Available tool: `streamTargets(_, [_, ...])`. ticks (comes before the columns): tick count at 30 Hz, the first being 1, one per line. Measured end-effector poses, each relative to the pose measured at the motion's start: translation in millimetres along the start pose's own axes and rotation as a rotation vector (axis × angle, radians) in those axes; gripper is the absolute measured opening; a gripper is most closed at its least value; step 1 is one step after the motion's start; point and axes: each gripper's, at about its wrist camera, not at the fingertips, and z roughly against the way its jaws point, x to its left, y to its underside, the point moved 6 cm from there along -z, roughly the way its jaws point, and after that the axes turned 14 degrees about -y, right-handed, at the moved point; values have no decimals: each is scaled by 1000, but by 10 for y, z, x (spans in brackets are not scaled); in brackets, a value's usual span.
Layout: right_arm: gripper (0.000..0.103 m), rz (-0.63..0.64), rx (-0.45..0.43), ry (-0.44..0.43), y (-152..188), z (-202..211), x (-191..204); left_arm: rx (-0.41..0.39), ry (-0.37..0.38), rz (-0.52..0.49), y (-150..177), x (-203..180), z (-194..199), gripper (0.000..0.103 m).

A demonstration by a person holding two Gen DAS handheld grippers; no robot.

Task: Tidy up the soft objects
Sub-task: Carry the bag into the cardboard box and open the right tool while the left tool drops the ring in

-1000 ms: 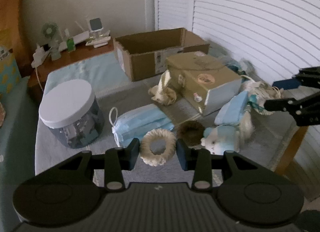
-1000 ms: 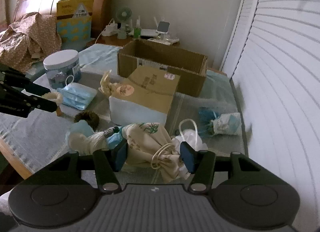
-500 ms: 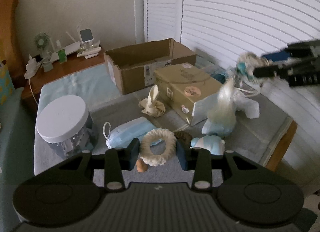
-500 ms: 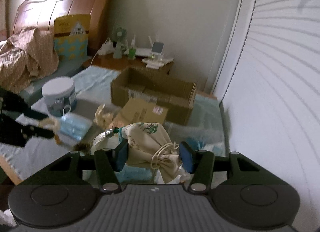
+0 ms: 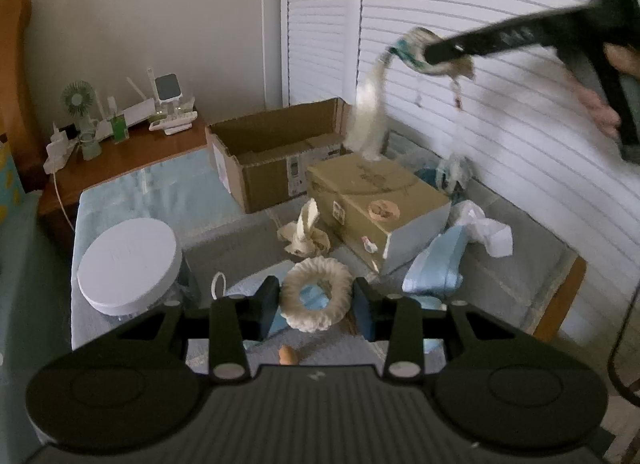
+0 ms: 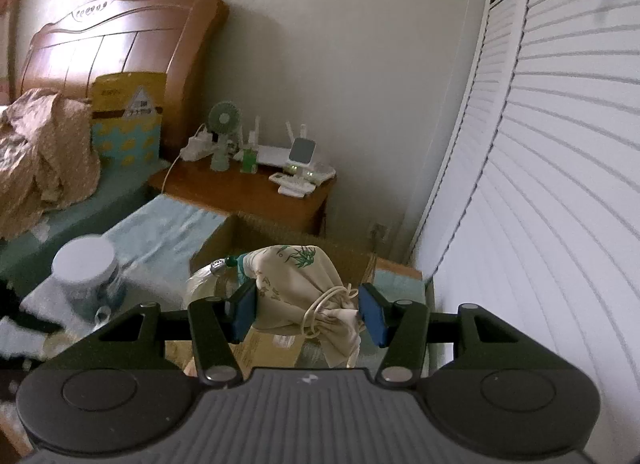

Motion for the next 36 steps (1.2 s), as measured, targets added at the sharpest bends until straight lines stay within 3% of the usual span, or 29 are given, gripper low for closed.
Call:
streamTargets(10, [59, 29, -31, -63, -723, -493, -222, 5, -11, 37, -134, 125, -134, 39])
streamTargets(16, [60, 40, -7, -99, -890, -895, -336, 20, -29, 48, -184, 179, -250, 39])
streamTargets(22, [63, 1, 77, -96, -622, -1312, -491, 47, -38, 52, -199, 193, -372, 39])
streamTargets(24, [87, -15, 105, -81, -466, -1410, -547, 51, -40, 49, -213, 188, -398, 39])
streamTargets(26, [91, -41, 117, -70, -330, -1453, -600, 51, -40, 46, -231, 183, -414, 39])
streamTargets(32, [103, -120, 97, -66, -76, -1294, -575, 54, -32, 42, -321, 174, -470, 39])
streamTargets(36, [103, -134, 69, -68, 8, -1113, -438, 44, -25, 28, -426, 130, -492, 39])
